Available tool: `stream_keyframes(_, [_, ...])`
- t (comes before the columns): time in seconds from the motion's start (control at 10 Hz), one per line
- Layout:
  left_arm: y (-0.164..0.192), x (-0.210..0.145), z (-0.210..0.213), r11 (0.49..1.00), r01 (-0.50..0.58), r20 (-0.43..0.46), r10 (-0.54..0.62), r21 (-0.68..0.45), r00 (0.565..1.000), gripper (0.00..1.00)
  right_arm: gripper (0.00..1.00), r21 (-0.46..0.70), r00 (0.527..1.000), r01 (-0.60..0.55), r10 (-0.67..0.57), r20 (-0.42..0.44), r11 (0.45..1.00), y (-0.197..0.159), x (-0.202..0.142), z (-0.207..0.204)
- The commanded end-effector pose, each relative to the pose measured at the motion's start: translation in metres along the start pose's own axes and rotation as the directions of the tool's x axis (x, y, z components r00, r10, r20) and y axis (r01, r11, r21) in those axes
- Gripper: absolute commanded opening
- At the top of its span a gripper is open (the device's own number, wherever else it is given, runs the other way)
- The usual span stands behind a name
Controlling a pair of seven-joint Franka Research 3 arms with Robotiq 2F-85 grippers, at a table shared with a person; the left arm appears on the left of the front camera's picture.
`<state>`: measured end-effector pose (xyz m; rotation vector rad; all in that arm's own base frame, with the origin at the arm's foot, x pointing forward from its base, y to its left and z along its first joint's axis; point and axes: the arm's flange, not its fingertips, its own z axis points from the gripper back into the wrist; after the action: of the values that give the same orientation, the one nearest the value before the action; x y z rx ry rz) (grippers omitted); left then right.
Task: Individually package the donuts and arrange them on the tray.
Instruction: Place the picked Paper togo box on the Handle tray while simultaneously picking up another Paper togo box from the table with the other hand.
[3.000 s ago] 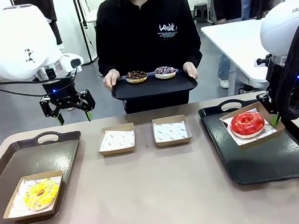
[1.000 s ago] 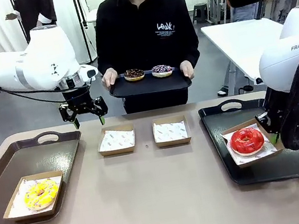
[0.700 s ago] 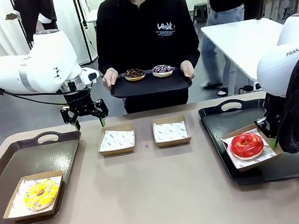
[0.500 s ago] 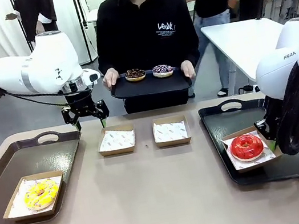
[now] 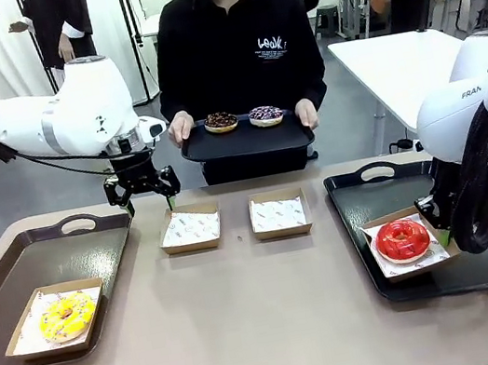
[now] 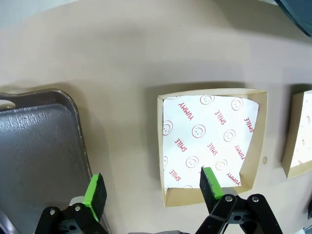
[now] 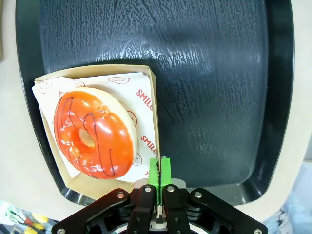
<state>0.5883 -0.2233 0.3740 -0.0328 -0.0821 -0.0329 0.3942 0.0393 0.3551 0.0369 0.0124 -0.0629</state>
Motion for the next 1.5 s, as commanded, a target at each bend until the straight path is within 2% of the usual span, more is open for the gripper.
stream_keyframes(0.0, [-0.009,0.003,-0.007,0.998,-0.045,0.025,0.044,0.04,0.999,1.0,0.01,0.01,1.0,0.018,-0.018,0.017,1.0,0.0,-0.009,-0.006])
stream_keyframes(0.5, [-0.014,0.001,-0.026,0.997,-0.069,-0.004,0.069,0.045,0.998,1.0,0.01,0.01,0.999,0.021,-0.022,0.024,1.0,0.0,-0.01,-0.007])
stream_keyframes(1.1, [-0.014,0.002,-0.036,0.998,-0.049,-0.03,0.051,0.047,0.998,1.0,0.01,0.005,1.0,0.015,-0.015,0.025,1.0,0.001,-0.009,-0.005])
stream_keyframes(1.2, [-0.014,0.002,-0.038,0.998,-0.039,-0.037,0.041,0.041,0.998,0.59,0.26,0.01,1.0,0.007,-0.008,0.024,1.0,0.001,-0.01,-0.005])
stream_keyframes(1.3, [-0.014,0.003,-0.038,0.999,-0.039,-0.047,0.041,0.034,0.998,0.4,0.61,0.012,1.0,0.005,-0.005,0.024,1.0,0.002,-0.009,-0.004])
stream_keyframes(1.4, [-0.014,0.003,-0.039,0.999,-0.035,-0.05,0.036,0.028,0.998,0.0,0.86,0.016,1.0,0.007,-0.008,0.024,1.0,0.002,-0.009,-0.004])
